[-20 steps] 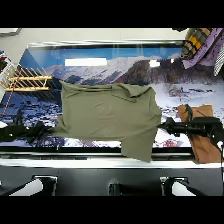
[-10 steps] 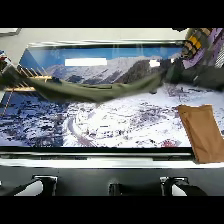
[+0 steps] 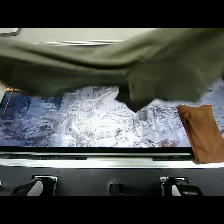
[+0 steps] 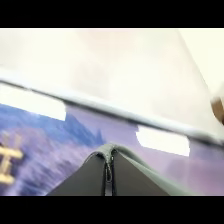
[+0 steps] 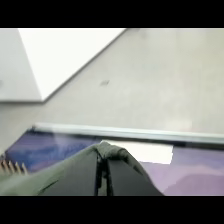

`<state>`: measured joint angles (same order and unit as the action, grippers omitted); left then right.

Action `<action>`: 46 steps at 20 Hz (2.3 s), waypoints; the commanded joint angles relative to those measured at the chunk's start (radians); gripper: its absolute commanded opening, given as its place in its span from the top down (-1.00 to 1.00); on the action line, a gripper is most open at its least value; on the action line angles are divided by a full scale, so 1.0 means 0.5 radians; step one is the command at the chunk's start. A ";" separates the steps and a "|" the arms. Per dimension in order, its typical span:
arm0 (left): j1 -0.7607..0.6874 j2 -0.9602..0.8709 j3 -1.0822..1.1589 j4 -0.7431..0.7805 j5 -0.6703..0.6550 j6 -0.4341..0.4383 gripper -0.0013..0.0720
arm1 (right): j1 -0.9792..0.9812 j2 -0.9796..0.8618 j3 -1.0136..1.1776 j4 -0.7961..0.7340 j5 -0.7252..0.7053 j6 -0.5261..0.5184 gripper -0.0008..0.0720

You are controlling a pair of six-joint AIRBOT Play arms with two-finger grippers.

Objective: Fold the clothes and pants, and hang the long-sleeved shirts on hangers.

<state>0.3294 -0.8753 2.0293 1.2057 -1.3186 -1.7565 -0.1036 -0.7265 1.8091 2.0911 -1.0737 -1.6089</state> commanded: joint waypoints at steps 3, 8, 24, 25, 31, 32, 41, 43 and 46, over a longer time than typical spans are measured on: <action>-0.001 0.149 -0.009 0.349 -0.077 -0.085 0.93 | 0.002 0.100 0.036 -0.349 0.041 0.394 0.91; -0.002 -0.030 -0.513 0.267 -0.125 0.026 0.93 | 0.002 -0.335 0.035 -0.359 -0.289 0.533 0.91; -0.391 -1.809 -0.909 0.086 0.976 0.284 0.93 | 0.005 -2.175 0.034 -0.329 0.297 0.461 0.91; -0.404 -1.834 -0.906 0.085 0.970 0.284 0.93 | 0.005 -2.195 0.034 -0.338 0.268 0.429 0.91; -0.463 -1.845 -0.907 0.072 0.591 0.266 0.93 | 0.005 -2.200 0.034 -0.617 -0.150 0.405 0.91; -0.476 -1.845 -0.906 0.067 0.510 0.266 0.93 | 0.005 -2.200 0.034 -0.632 -0.195 0.405 0.91; -0.527 -1.849 -0.935 0.064 0.130 0.070 0.93 | 0.005 -2.299 0.034 -0.655 -0.298 0.422 0.91; -0.533 -1.849 -0.936 0.064 0.105 0.069 0.93 | 0.005 -2.318 0.033 -0.661 -0.317 0.422 0.90; -0.542 -1.867 -0.938 0.065 0.101 0.069 0.93 | 0.005 -2.352 0.034 -0.661 -0.371 0.430 0.90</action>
<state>0.0624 -1.8027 1.5612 1.2381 -1.2457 -1.7164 -0.1024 -1.8866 1.8256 1.7622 -1.2285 -1.3975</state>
